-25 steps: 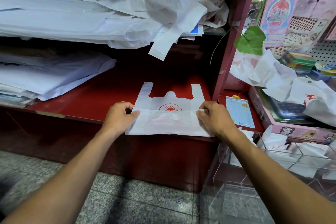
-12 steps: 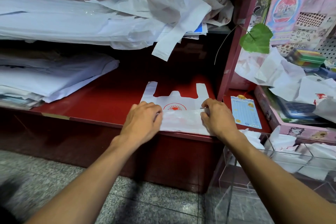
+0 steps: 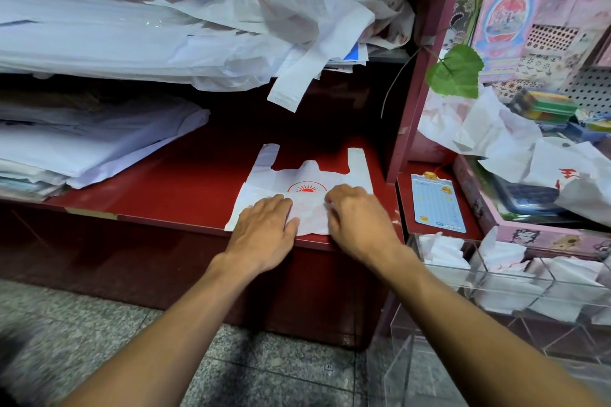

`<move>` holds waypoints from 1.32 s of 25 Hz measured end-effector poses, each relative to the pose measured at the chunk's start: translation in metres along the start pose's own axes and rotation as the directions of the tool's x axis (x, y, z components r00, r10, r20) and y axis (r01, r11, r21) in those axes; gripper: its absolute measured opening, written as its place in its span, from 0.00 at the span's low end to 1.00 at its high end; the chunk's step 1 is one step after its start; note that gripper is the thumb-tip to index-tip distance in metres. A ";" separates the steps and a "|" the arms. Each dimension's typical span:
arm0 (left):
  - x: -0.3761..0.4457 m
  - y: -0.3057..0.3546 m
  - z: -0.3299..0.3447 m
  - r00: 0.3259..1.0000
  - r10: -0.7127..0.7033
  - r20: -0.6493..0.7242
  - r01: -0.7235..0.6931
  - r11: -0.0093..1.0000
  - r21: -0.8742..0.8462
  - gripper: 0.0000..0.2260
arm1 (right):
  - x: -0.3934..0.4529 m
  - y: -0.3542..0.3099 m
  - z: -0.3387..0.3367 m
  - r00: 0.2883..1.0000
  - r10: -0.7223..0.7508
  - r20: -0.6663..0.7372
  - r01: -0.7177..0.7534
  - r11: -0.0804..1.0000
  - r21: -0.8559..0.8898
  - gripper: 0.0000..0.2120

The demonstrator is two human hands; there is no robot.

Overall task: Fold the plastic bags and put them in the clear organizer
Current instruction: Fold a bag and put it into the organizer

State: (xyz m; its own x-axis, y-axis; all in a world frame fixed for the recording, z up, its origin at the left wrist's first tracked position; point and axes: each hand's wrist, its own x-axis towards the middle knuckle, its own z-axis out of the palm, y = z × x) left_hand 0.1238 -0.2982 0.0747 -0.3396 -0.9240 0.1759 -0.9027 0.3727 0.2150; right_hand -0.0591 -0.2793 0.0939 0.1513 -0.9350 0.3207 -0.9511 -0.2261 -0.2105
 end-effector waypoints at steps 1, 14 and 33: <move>0.000 0.000 0.001 1.000 -0.005 0.013 0.005 1.000 -0.017 0.18 | -0.003 -0.002 0.007 0.997 0.004 0.083 -0.004 1.000 -0.003 0.08; 0.003 -0.015 0.001 0.966 -0.118 0.232 0.099 0.991 0.090 0.30 | -0.014 -0.021 0.018 0.941 0.052 0.334 -0.030 0.997 -0.070 0.31; -0.015 -0.026 -0.010 0.949 0.024 0.315 -0.053 0.995 0.084 0.42 | -0.032 0.002 -0.012 0.974 0.080 0.211 -0.077 0.997 -0.022 0.28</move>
State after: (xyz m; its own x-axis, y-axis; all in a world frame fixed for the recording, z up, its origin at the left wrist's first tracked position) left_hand 0.1549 -0.2936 0.0756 -0.4268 -0.8949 -0.1303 -0.9025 0.4124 0.1241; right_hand -0.0693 -0.2463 0.0946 0.1278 -0.9867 0.1003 -0.9657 -0.1468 -0.2140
